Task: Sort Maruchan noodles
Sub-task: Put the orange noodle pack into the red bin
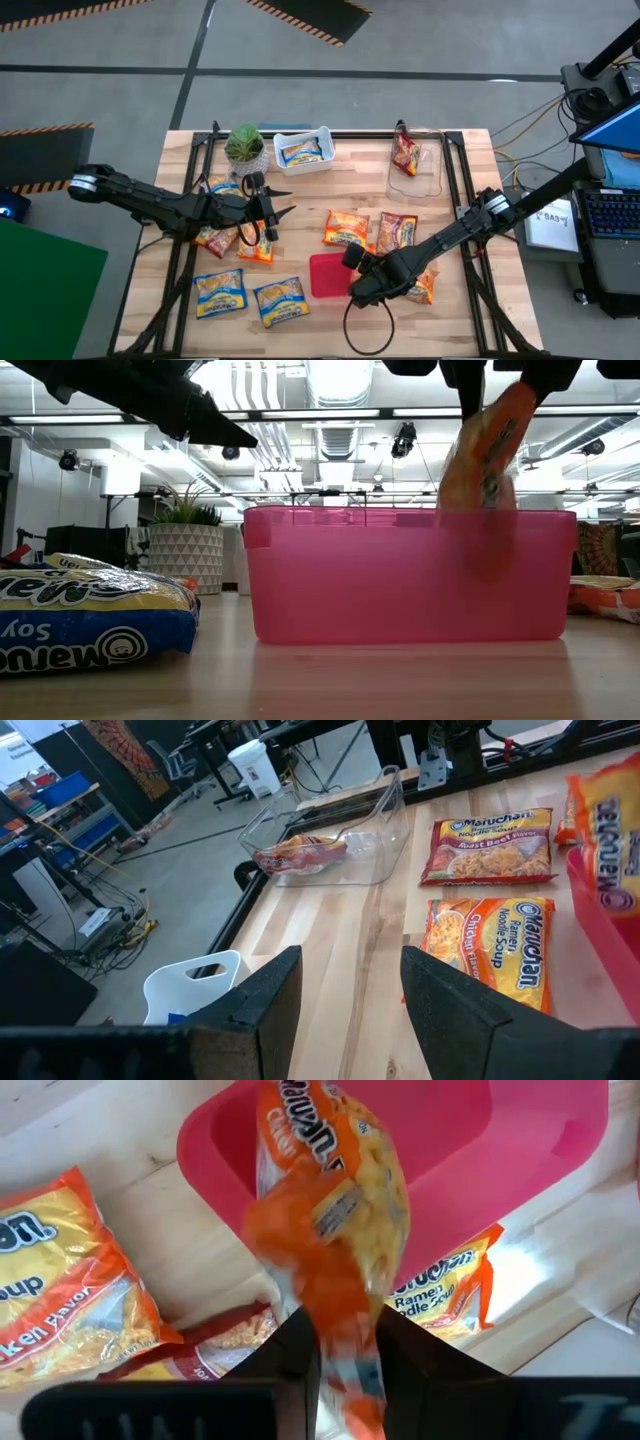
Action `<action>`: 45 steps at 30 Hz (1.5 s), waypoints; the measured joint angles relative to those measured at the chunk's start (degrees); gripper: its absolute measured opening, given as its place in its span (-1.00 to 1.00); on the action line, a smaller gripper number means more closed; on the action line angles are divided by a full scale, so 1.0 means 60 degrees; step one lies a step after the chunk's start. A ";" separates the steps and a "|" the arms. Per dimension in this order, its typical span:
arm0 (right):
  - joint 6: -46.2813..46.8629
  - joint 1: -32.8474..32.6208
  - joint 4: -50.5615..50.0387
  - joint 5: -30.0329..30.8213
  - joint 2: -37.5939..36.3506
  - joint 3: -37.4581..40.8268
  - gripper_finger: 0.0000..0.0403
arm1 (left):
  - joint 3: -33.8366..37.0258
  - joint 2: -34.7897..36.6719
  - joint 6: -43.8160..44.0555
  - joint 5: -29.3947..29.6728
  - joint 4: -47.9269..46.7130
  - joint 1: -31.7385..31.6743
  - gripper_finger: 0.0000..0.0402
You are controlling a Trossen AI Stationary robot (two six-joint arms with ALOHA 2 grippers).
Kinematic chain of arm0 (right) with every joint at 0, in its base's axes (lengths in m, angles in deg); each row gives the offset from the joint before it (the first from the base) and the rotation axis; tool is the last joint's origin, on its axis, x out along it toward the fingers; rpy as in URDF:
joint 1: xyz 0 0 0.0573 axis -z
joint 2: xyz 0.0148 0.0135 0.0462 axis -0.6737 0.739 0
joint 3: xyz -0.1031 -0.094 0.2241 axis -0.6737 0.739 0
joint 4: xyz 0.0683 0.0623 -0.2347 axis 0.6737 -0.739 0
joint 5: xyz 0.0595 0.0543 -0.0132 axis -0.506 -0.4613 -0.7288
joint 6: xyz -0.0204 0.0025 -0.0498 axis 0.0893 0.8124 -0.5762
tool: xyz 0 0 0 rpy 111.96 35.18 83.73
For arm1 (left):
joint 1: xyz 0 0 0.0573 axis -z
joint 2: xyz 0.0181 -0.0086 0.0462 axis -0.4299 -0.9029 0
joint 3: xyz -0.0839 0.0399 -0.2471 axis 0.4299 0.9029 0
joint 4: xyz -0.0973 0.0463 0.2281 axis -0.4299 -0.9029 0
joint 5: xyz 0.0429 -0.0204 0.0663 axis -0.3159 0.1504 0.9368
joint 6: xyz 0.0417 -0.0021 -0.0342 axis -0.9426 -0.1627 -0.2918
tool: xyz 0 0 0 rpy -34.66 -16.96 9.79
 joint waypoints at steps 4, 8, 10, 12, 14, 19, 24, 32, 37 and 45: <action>-0.0285 0.0000 0.0011 0.0000 0.0000 0.0003 -0.70 | 0.0000 -0.0004 -0.0004 0.0000 -0.0003 0.0000 -0.23; -0.0221 0.0000 0.0015 0.0000 0.0004 0.0004 -0.68 | 0.0000 -0.0004 0.0000 0.0000 -0.0003 0.0000 -0.23; -0.0075 0.0000 0.0022 0.0000 0.0007 0.0004 -0.68 | 0.0000 -0.0004 0.0000 0.0000 -0.0003 0.0000 -0.23; 0.0013 0.0000 0.0022 -0.0004 0.0007 0.0004 -0.68 | 0.0000 -0.0004 -0.0004 0.0000 -0.0003 0.0000 -0.23; -0.0064 0.0000 0.0016 -0.0015 0.0007 0.0004 -0.70 | 0.0000 -0.0004 -0.0002 0.0000 -0.0003 0.0000 -0.23; -0.0188 -0.0004 0.0019 -0.0029 0.0011 0.0004 -0.78 | 0.0000 -0.0011 -0.0004 0.0000 -0.0003 0.0000 -0.23; -0.0025 -0.0004 0.0050 -0.0004 0.0015 0.0004 -0.78 | 0.0000 -0.0011 0.0000 0.0000 -0.0003 0.0004 -0.23; 0.0714 -0.0004 0.0119 -0.0007 0.0015 0.0004 -0.52 | 0.0000 -0.0011 -0.0004 -0.0004 0.0000 0.0000 -0.23; 0.1462 -0.0026 0.0113 0.0001 0.0015 0.0004 -0.42 | 0.0002 -0.0011 0.0002 -0.0004 -0.0003 0.0000 -0.23; 0.2010 -0.0047 -0.0578 0.0453 0.0015 -0.0544 -0.41 | 0.0004 -0.0011 0.0024 -0.0004 0.0000 0.0002 -0.23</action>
